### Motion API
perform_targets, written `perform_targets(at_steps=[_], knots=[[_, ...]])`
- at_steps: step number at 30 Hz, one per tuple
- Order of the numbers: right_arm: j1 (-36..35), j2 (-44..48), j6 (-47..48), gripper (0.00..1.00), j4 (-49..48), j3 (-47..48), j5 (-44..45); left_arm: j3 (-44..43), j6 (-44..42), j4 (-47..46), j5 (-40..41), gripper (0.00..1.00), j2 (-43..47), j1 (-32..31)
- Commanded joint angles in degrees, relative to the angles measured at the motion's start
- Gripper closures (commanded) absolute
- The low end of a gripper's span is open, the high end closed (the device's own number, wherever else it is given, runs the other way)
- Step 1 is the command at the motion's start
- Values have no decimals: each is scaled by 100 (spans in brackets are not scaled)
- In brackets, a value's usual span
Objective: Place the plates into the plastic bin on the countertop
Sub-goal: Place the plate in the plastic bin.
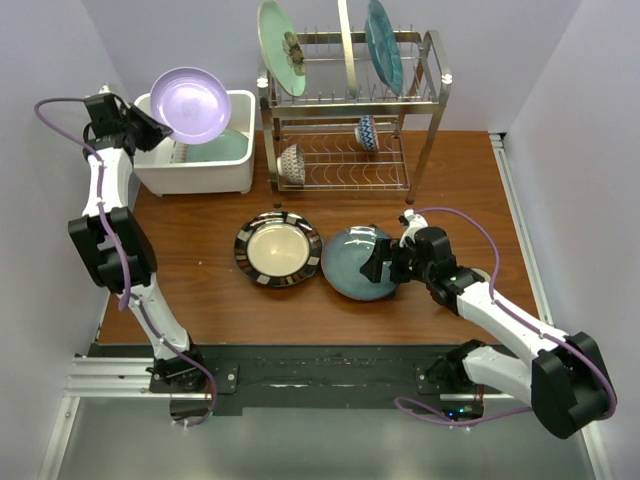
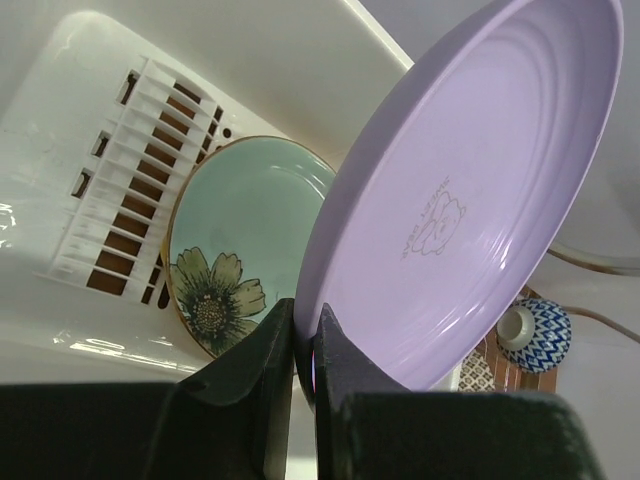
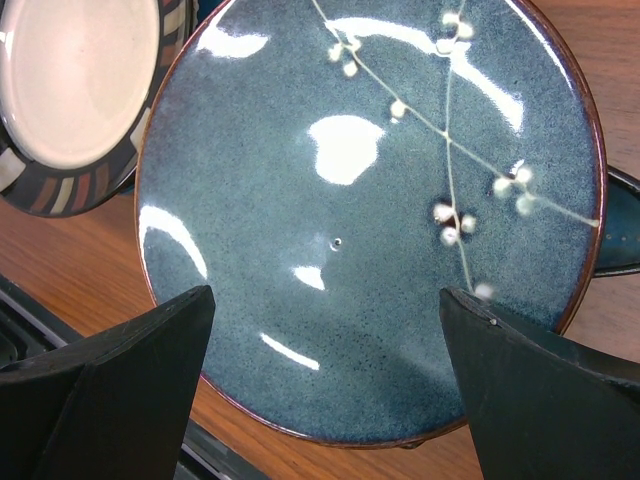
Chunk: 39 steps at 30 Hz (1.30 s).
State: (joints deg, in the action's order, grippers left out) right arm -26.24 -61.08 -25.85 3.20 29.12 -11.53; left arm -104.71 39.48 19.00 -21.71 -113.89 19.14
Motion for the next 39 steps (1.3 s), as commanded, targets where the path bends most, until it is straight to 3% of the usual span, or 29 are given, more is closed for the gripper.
perform_targets(at_steps=[1,9,13,39], knots=[[-22,166,88,1,40,181,89,-498,-160,226,194,100,-116,82],[-13,219,97,1,119,146,98,-771,-362,552,317,100,-476,73],[-22,246,88,1,119,111,107,-762,-389,587,238,91,-556,73],[-22,483,-17,1,137,-109,133,-595,-565,657,62,63,-828,108]])
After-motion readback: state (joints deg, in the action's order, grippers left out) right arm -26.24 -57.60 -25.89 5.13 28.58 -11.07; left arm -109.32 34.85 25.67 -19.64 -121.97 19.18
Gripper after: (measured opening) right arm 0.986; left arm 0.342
